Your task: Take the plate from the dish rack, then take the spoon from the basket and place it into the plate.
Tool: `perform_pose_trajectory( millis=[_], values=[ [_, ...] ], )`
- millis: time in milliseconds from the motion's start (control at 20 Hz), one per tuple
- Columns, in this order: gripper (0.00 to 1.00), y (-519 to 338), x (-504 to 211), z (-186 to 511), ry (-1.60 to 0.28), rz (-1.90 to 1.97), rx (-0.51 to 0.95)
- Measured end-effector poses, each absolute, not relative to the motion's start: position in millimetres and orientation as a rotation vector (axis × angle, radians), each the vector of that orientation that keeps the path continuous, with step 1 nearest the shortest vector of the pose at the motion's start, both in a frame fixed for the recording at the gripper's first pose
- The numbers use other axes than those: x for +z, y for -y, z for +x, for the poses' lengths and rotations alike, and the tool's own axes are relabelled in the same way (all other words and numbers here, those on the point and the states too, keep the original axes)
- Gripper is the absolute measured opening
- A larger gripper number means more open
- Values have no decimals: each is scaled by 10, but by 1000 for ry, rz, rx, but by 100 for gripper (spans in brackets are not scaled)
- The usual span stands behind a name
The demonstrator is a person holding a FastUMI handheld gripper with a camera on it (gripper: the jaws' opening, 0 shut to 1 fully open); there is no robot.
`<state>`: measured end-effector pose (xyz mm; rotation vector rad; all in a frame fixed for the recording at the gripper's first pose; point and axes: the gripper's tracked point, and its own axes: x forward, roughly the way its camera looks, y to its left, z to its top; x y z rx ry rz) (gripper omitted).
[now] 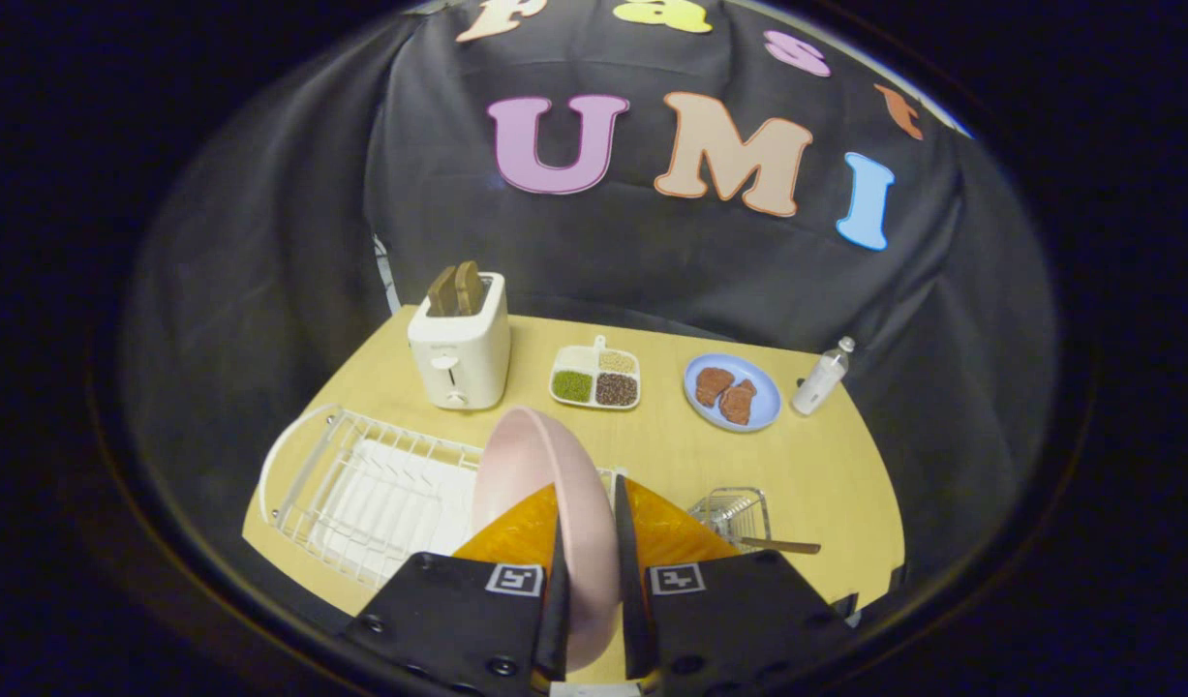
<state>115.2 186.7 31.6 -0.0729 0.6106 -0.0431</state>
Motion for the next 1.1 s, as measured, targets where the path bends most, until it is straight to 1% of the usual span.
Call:
perform_pose_trajectory(
  millis=[100, 300, 500, 700, 900, 1100],
  values=[
    [26, -1616, 471, 1098, -590, 8, -56],
    [26, -934, 736, 882, -522, 89, -126],
    [26, -306, 749, 540, -469, 210, -170],
    [26, 155, 396, 160, -444, 337, -195],
    [26, 346, -221, -158, -475, 477, -166],
    [26, 381, -855, -247, -521, 510, -141]
  ],
)
